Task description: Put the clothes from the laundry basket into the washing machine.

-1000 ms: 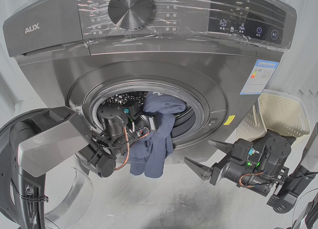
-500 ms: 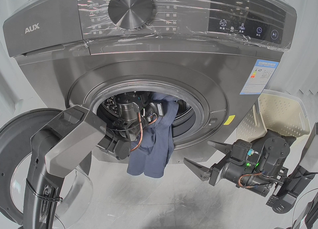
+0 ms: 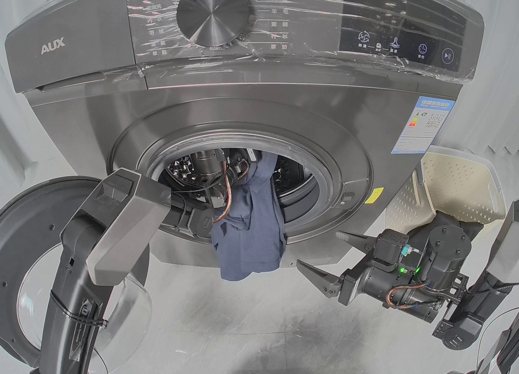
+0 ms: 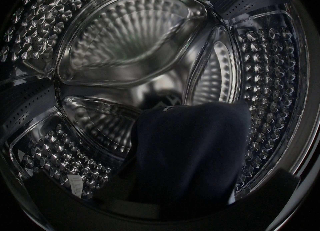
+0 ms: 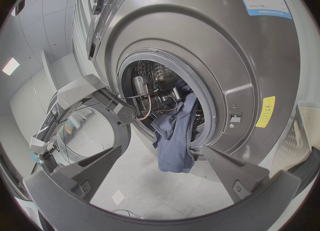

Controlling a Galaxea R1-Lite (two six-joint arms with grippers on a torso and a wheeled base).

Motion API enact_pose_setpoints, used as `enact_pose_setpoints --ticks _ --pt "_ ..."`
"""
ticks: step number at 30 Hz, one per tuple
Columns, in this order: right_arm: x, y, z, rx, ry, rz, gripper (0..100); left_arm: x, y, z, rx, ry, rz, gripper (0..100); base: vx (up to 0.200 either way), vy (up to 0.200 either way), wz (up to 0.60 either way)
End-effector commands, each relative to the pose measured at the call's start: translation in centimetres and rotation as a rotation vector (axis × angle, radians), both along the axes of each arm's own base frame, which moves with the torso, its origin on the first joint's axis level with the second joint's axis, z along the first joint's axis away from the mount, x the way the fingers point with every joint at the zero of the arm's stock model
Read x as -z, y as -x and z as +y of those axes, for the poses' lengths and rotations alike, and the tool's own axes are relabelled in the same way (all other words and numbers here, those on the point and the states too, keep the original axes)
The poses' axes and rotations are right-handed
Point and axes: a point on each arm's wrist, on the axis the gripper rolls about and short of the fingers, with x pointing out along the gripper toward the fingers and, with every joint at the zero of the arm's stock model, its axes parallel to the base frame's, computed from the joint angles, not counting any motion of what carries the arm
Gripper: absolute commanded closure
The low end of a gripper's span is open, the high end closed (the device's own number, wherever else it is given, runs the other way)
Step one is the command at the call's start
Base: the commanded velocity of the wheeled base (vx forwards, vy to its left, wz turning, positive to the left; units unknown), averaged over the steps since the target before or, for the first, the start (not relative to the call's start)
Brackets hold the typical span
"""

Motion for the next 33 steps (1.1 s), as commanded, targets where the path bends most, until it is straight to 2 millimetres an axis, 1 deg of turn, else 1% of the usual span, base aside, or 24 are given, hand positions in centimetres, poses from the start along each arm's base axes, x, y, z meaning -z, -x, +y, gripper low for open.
enact_pose_setpoints --ticks 1,3,4,5,6,7,8,9,14,17,19,22,25,33 --pt "0.0 0.0 0.1 -0.002 0.001 0.000 0 0.6 0.0 0.1 0.003 0.010 0.037 0 0.000 0.000 0.00" --pt "0.0 0.0 0.1 -0.002 0.000 0.001 0 1.0 0.4 -0.1 0.011 0.014 0.077 0 0.000 0.000 0.00" --pt "0.1 0.0 0.0 0.000 0.002 0.004 0 0.8 1.2 0.0 0.013 0.010 0.146 0 0.000 0.000 0.00" --pt "0.1 0.0 0.0 0.000 0.002 0.004 0 0.7 1.3 0.1 0.013 0.009 0.159 0 0.000 0.000 0.00" --pt "0.0 0.0 0.0 0.000 0.001 0.002 0 0.2 2.2 0.1 0.022 0.010 0.211 0 0.000 0.000 0.00" --pt "0.0 0.0 0.0 0.000 0.001 0.002 0 0.2 2.2 0.1 0.022 0.010 0.211 0 0.000 0.000 0.00" --pt "0.0 0.0 0.0 0.000 0.000 0.001 0 -0.3 3.2 -0.4 0.040 0.017 0.252 0 0.000 0.000 0.00" --pt "0.0 0.0 0.0 0.000 0.000 0.001 0 -0.7 3.5 -0.4 0.043 0.016 0.261 0 0.000 0.000 0.00" --pt "0.0 0.0 0.0 0.000 0.000 -0.001 0 -1.2 5.8 -0.7 0.086 -0.034 0.342 0 0.000 0.000 0.00" --pt "0.0 0.0 0.0 0.000 -0.001 -0.002 0 0.0 7.4 -1.0 0.124 -0.092 0.419 0 0.000 0.000 0.00" --pt "0.0 0.0 0.0 0.000 -0.001 -0.002 0 1.2 8.0 -0.9 0.131 -0.153 0.461 0 0.000 0.000 0.00" --pt "0.0 0.0 0.0 0.000 -0.001 -0.002 0 3.1 8.4 -0.4 0.129 -0.250 0.491 0 0.000 0.000 0.00" --pt "-0.1 0.0 0.0 0.000 -0.002 -0.003 0 4.2 8.6 0.0 0.125 -0.293 0.524 0 0.000 0.000 0.00" --pt "-0.1 0.0 0.1 -0.002 -0.002 -0.003 0 5.3 9.0 0.4 0.124 -0.367 0.579 0 0.000 0.000 0.00"
